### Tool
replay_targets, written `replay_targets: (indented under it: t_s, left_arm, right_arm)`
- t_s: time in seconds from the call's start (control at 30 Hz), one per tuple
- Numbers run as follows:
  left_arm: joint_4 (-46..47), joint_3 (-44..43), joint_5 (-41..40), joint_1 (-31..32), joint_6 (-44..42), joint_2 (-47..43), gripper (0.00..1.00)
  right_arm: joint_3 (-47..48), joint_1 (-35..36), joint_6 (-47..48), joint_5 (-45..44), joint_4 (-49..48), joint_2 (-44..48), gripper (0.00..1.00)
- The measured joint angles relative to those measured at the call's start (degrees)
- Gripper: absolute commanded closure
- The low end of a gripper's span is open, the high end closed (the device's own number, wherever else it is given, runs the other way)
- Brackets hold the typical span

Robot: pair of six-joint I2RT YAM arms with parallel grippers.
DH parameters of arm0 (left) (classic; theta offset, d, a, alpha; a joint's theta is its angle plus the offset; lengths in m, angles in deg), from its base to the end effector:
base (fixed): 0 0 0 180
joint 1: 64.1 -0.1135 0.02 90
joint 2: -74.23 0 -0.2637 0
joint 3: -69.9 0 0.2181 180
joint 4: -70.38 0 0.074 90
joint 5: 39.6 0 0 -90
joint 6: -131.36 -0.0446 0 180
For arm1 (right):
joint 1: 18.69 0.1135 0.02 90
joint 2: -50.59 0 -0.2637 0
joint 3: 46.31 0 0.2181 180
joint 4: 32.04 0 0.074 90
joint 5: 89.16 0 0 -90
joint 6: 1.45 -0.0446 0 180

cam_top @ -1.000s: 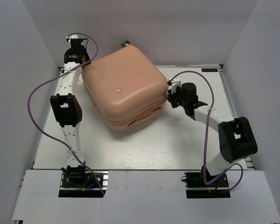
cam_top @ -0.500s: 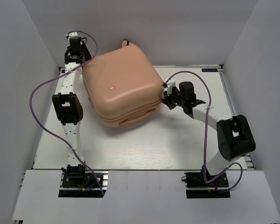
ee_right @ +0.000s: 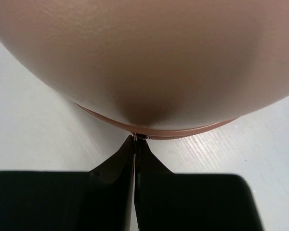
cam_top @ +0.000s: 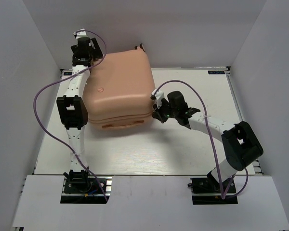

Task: Pack the luggage

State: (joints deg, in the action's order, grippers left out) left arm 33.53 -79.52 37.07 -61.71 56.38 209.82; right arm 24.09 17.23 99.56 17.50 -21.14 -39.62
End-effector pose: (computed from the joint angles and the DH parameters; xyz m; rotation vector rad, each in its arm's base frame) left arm 0.5282 -0.0118 0.3043 -0.3654 1.9269 0.0301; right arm 0.2569 0.2019 0.2437 -1.0088 1.8792 0.5648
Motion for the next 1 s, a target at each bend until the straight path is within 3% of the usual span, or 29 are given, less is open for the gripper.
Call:
replay_targets:
  t_s: [0.17, 0.27, 0.53, 0.63, 0.77, 0.87, 1.0]
  left_arm:
    - [-8.7, 1.5, -6.6, 1.7, 0.8, -5.5, 0.00]
    - [-18.6, 3.0, -7.7, 1.9, 1.1, -11.7, 0.00]
    - [-38.7, 11.1, -9.7, -2.1, 5.2, -35.3, 0.00]
    - [-42.5, 23.4, -8.2, -1.6, 11.0, -49.8, 0.00]
    - [-45.4, 49.0, -2.2, 2.2, 19.9, -71.2, 0.05]
    - [-46.3, 65.3, 0.2, 10.2, 26.8, -82.9, 0.08]
    - [-47.2, 77.4, 0.2, 20.9, 35.7, -90.5, 0.08]
  right_arm:
    - [0.0, 1.1, -4.1, -0.5, 0.3, 0.3, 1.00]
    - [0.0, 1.5, -5.5, -1.5, 0.1, 0.3, 1.00]
    - [-0.5, 2.5, -7.6, -3.3, -1.5, 0.3, 1.00]
    - [-1.0, 2.5, -8.2, -3.5, -2.4, 0.3, 1.00]
    - [-1.6, 2.6, -8.6, -3.6, -3.6, 0.3, 1.00]
    - [-1.8, 2.7, -8.7, -3.9, -4.0, 0.5, 1.00]
    - [-2.0, 2.8, -8.7, -4.4, -4.2, 0.6, 1.00]
